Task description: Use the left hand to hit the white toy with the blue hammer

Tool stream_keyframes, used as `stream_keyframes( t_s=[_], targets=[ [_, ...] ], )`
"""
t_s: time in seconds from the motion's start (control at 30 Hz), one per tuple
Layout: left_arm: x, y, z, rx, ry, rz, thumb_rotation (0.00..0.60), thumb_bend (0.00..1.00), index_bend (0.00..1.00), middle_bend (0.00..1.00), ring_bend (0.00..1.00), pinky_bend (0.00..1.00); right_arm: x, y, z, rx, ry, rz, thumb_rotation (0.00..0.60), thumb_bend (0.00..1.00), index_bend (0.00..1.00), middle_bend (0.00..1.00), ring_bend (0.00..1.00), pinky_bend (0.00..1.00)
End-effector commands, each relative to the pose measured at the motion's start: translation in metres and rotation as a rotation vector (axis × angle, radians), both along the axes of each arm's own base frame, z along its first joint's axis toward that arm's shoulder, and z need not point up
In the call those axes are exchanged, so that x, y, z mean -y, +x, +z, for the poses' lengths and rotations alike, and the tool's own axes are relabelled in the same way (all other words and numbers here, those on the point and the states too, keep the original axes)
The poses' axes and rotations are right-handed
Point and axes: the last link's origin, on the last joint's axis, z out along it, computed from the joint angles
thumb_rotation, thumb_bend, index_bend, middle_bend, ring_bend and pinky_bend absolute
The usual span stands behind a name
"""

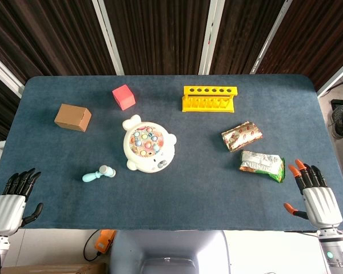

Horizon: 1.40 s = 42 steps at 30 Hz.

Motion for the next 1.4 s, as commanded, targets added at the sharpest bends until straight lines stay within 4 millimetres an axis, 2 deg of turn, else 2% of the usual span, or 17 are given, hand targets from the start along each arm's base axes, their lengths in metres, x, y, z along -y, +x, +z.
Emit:
stream_keyframes(
  t_s=[0.03, 0.17, 0.37, 0.6, 0.8, 1.0, 1.4],
  targets=[
    [-0.003, 0.001, -0.002, 0.007, -0.002, -0.002, 0.600, 0.37, 0.00, 0.00, 0.00, 0.05, -0.001, -0.002, 0.001, -0.007, -0.006, -0.014, 0.600, 0.27, 0.00, 0.00, 0.00, 0.00],
    [-0.017, 0.001, -0.018, 0.104, -0.015, 0.009, 0.600, 0.38, 0.00, 0.00, 0.00, 0.07, -0.001, -0.001, 0.004, 0.000, -0.025, -0.023, 0.600, 0.27, 0.00, 0.00, 0.00, 0.00],
    [-0.042, 0.010, -0.057, 0.330, -0.061, 0.012, 0.600, 0.40, 0.01, 0.00, 0.00, 0.11, -0.002, 0.000, 0.005, 0.008, -0.017, -0.007, 0.600, 0.27, 0.00, 0.00, 0.00, 0.00],
    [-0.069, 0.028, -0.092, 0.273, -0.091, 0.028, 0.600, 0.40, 0.06, 0.07, 0.04, 0.16, -0.001, 0.002, 0.003, 0.016, -0.007, 0.000, 0.600, 0.27, 0.00, 0.00, 0.00, 0.00],
    [-0.077, 0.034, -0.100, 0.281, -0.091, 0.037, 0.600, 0.40, 0.11, 0.12, 0.08, 0.17, -0.001, 0.003, 0.002, 0.015, -0.002, 0.001, 0.600, 0.27, 0.00, 0.00, 0.00, 0.00],
    [-0.101, 0.041, -0.131, 0.222, -0.086, 0.092, 0.600, 0.40, 0.17, 0.16, 0.12, 0.19, 0.000, 0.002, -0.001, 0.019, 0.029, -0.006, 0.600, 0.27, 0.00, 0.00, 0.00, 0.00],
    [-0.116, 0.046, -0.158, 0.191, -0.092, 0.134, 0.600, 0.38, 0.21, 0.21, 0.16, 0.20, -0.002, 0.001, 0.004, 0.034, 0.033, -0.003, 0.600, 0.27, 0.00, 0.00, 0.00, 0.00]
  ],
)
